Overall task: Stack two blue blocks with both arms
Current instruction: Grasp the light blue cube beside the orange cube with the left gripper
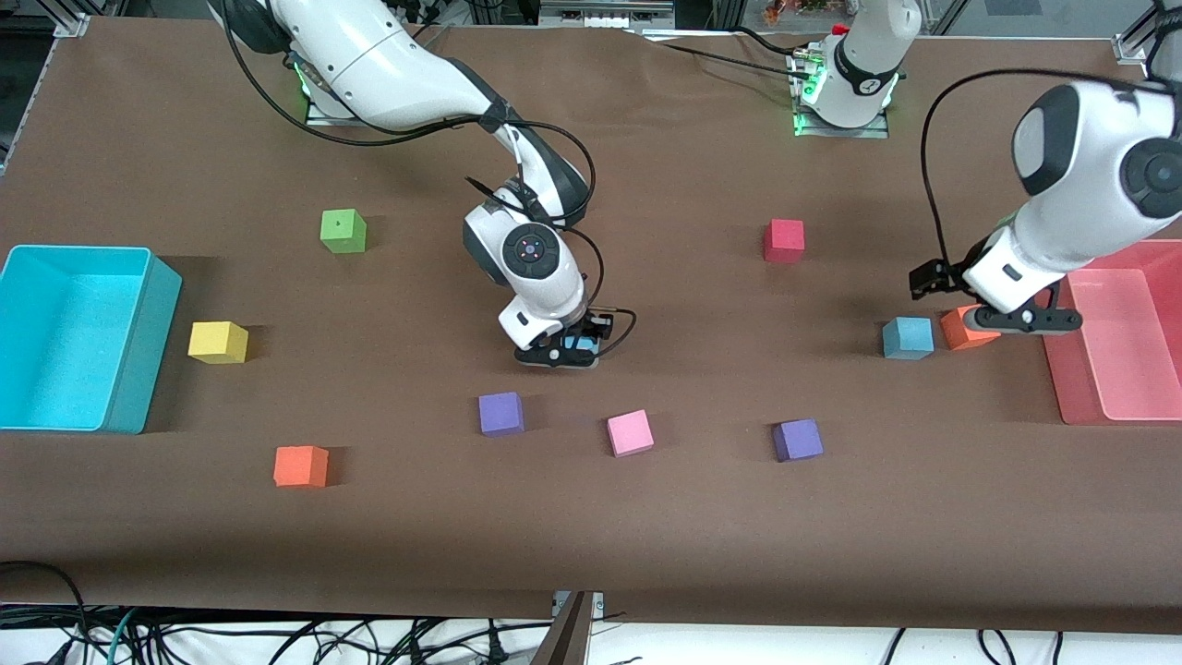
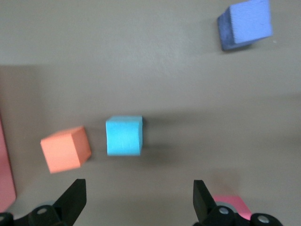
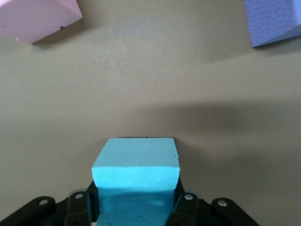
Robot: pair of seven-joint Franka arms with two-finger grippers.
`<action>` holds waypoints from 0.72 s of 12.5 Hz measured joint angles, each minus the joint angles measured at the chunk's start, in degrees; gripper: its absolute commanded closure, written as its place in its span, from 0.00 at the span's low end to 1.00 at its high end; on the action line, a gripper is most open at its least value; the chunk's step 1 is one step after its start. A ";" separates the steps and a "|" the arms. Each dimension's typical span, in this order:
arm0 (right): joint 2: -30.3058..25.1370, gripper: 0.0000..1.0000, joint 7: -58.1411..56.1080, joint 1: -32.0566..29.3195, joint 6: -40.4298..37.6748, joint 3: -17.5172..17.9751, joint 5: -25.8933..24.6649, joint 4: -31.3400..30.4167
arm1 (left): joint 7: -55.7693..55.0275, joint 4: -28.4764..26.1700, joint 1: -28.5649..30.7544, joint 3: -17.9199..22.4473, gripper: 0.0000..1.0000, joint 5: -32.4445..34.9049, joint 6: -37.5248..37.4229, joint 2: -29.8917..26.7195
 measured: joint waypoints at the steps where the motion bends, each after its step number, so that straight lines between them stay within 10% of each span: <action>1: 0.26 0.00 0.00 0.22 0.21 -0.05 -0.18 0.05 | 1.67 -1.23 0.99 0.04 0.00 0.08 4.58 2.33; 9: 0.08 0.00 -0.03 0.30 0.29 -0.33 -1.55 1.06 | 6.48 -3.08 3.40 0.19 0.00 0.09 21.16 15.88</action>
